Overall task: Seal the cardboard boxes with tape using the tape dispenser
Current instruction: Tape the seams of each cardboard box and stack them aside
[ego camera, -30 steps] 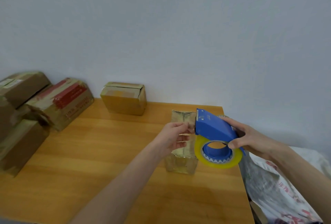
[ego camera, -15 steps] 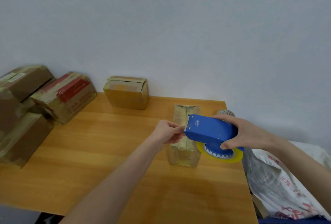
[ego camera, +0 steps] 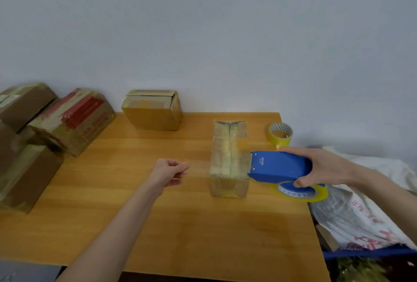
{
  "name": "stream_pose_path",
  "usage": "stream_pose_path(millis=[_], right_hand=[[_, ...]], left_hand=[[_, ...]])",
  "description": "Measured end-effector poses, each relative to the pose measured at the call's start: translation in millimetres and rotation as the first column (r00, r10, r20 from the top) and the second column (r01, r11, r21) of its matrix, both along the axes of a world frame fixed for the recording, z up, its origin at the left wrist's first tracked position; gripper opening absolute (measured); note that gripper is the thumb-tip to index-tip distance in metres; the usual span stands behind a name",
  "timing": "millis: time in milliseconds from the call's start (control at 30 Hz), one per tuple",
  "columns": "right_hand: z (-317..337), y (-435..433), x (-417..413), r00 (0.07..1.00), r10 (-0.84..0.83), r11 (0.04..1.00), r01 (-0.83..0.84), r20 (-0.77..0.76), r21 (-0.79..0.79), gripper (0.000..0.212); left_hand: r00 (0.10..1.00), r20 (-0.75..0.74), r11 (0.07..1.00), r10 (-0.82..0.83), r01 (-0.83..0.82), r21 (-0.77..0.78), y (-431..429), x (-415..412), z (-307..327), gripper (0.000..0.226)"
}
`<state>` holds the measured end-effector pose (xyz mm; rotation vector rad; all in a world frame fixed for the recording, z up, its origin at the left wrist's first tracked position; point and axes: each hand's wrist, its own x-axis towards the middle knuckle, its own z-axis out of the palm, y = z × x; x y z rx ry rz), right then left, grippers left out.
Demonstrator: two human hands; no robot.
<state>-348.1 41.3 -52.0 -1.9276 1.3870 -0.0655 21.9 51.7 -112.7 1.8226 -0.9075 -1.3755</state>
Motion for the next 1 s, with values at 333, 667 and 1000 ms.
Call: stream_pose_path(millis=[333,667,1000], right_hand=[[-35.1,-6.7,-26.3,0.998,-0.041,0.999,0.042,-0.054,0.025,0.079],[-65.7,-10.1,-13.4,0.984,-0.018,0.998,0.029,-0.176,0.061,0.087],[-75.8,-12.2,-9.2,0.984,-0.012,0.997,0.027,-0.178,0.077,0.080]], left_hand=[[0.999,0.042,0.999,0.008,-0.006,-0.042,-0.9,-19.6,-23.4,0.013],[0.995,0.099,0.999,0.009,-0.014,0.047,-4.6,-32.6,-52.6,0.018],[0.749,0.566,0.938,-0.345,0.260,0.229,-8.6,-35.6,-58.4,0.066]])
